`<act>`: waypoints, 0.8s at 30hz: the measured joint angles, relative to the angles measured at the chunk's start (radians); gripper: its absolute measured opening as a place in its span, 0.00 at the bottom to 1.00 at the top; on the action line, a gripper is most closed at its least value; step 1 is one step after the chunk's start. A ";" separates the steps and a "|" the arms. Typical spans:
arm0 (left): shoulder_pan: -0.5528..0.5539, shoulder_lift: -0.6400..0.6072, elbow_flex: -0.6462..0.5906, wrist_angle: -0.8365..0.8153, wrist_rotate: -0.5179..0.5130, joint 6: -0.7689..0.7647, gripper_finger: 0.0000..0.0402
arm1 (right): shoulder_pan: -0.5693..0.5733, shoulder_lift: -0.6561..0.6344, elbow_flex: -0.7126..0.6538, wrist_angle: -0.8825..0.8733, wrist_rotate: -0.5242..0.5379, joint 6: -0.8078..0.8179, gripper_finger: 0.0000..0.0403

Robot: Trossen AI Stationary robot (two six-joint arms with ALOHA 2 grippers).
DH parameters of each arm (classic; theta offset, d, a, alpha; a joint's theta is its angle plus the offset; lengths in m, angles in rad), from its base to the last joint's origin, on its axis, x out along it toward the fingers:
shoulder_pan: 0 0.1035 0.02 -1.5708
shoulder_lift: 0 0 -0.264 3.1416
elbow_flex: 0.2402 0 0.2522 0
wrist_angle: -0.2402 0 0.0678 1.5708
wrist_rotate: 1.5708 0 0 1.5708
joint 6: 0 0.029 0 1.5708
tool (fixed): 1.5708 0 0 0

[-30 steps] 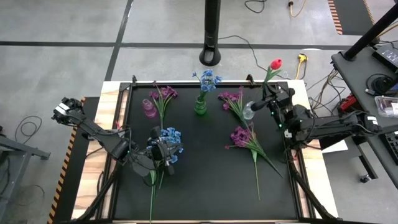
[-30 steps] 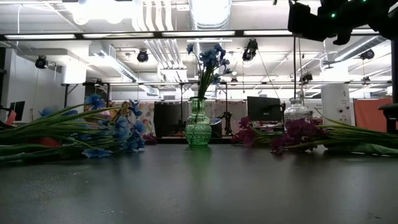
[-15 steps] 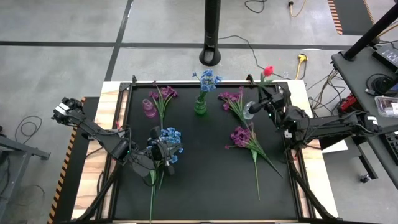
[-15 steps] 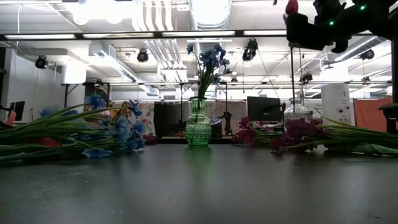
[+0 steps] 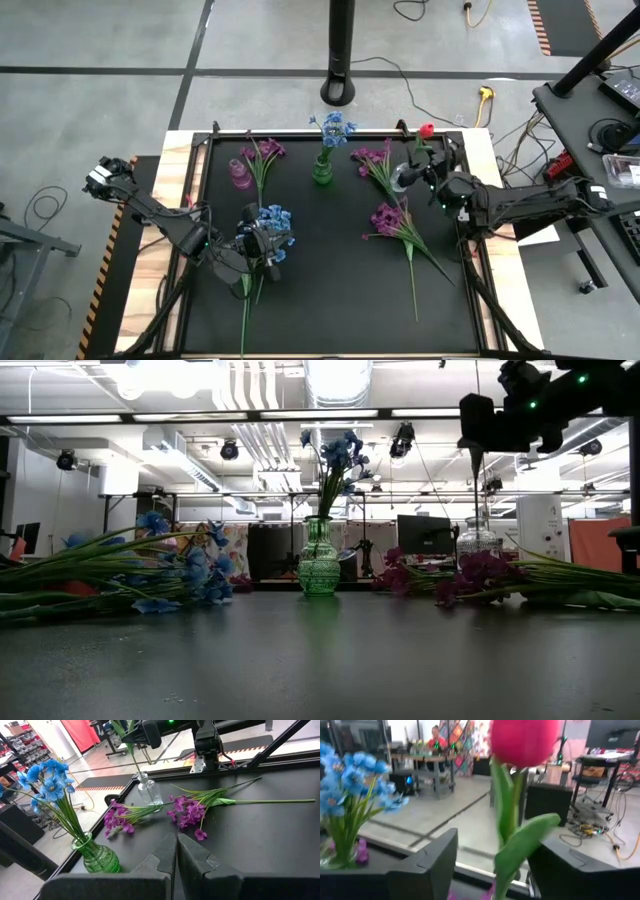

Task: Sort flowers into vase by color
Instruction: Put the middle right violet flowers into the violet vase

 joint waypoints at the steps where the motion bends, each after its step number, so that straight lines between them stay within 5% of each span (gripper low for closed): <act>1: 0.000 0.000 0.000 -0.003 0.000 -0.007 0.00 | 0.008 0.000 0.018 -0.067 0.000 0.040 0.59; 10: 0.000 0.000 0.000 -0.015 0.000 -0.024 0.00 | 0.063 0.002 0.190 -0.638 -0.067 0.423 0.72; 24: 0.000 0.000 0.000 -0.013 0.001 -0.050 0.00 | 0.198 0.041 0.213 -0.786 -0.263 0.644 0.70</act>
